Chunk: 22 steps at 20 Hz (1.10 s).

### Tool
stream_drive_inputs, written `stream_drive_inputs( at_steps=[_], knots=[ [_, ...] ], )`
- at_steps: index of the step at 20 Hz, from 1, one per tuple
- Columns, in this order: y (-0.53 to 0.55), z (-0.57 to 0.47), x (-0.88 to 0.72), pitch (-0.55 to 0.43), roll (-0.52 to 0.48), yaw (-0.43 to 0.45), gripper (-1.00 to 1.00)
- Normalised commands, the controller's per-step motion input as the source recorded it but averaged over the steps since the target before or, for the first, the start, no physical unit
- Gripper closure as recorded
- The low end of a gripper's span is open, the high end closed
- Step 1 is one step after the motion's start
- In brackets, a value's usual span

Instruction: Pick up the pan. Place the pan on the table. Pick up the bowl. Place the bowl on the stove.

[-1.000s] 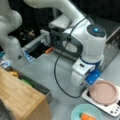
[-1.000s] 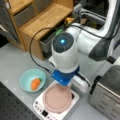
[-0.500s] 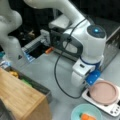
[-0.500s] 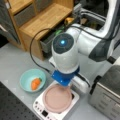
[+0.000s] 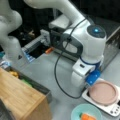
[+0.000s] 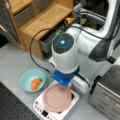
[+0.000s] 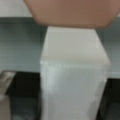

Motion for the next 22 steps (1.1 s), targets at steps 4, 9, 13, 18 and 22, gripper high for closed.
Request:
stream_drive_inputs(
  at_steps=[4,9,13,18,22],
  knots=[
    [-0.09,0.04,0.00,-0.033,-0.085,0.156,1.00],
    [-0.10,0.10,0.00,-0.046,-0.097,0.152,1.00],
    [-0.12,0.15,0.00,-0.042,-0.092,0.149,1.00],
    [-0.13,0.20,0.02,-0.026,-0.091,0.148,1.00],
    [-0.13,0.23,0.02,0.008,-0.092,0.155,1.00]
  ],
)
